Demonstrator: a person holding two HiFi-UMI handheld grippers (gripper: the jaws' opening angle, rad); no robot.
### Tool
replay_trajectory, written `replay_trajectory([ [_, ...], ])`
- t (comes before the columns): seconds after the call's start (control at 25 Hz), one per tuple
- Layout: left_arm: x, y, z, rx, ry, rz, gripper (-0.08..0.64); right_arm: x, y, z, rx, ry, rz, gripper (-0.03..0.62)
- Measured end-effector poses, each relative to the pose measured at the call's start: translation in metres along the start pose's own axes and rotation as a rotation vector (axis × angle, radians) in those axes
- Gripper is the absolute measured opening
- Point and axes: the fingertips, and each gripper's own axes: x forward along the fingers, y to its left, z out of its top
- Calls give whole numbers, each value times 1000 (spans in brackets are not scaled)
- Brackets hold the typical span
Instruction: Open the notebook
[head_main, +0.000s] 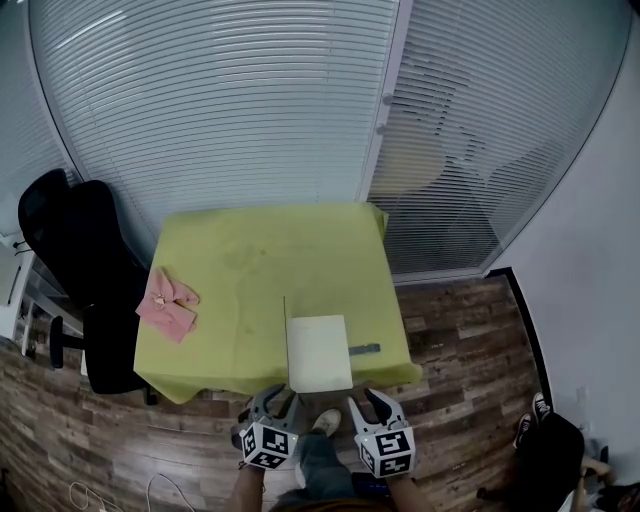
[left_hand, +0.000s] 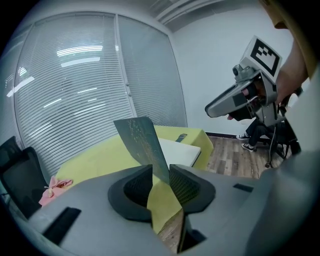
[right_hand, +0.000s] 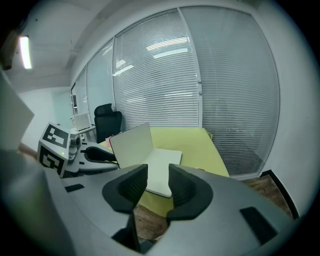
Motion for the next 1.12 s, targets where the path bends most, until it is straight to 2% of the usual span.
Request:
replay_trajectory([
  [0.44, -3, 4, -5, -25, 0, 9, 121, 1, -3, -6, 9, 10, 5, 144],
  [1.12, -7, 13, -21, -111, 18, 46, 101, 6, -3, -9, 10, 23, 22, 143],
])
